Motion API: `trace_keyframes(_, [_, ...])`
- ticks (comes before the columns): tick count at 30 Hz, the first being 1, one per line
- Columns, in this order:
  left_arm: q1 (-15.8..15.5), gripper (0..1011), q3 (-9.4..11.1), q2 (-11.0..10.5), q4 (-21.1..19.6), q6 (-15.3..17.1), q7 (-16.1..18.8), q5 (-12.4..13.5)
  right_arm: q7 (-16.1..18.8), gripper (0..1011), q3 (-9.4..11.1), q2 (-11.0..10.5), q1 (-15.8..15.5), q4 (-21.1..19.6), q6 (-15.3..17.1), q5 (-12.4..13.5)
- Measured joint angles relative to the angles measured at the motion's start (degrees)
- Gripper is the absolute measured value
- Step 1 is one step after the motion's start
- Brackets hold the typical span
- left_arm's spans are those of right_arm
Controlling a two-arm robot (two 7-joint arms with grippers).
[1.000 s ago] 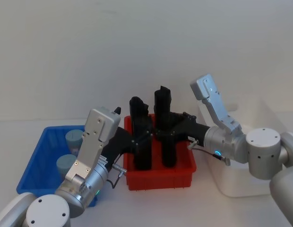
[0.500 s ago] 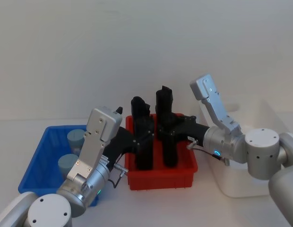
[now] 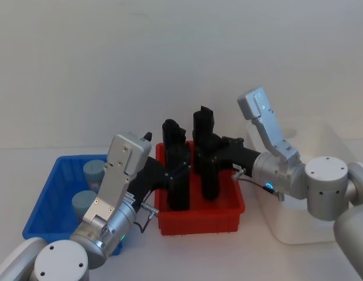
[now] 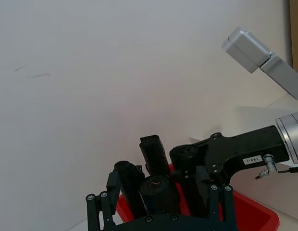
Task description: Pick the cotton swabs from the blue box and place them into the white box.
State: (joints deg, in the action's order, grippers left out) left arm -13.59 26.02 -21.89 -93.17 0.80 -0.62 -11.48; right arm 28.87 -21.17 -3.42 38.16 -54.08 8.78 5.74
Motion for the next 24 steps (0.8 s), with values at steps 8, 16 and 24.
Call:
trace_keyframes(8, [0.0, 1000, 0.0, 0.0, 0.0, 0.0, 0.0, 0.0, -1.5, 462, 0.6, -0.7, -1.0, -3.8, -1.8, 0.9])
trace_keyframes(16, [0.0, 1000, 0.0, 0.0, 0.0, 0.0, 0.0, 0.0, -4.7, 461, 1.7, -1.9, -2.5, -9.2, -4.5, 1.7])
trace_keyframes(24, [0.0, 999, 0.0, 0.0, 0.0, 0.0, 0.0, 0.0, -9.7, 461, 3.1, -3.3, -4.1, -13.7, -7.6, 1.8])
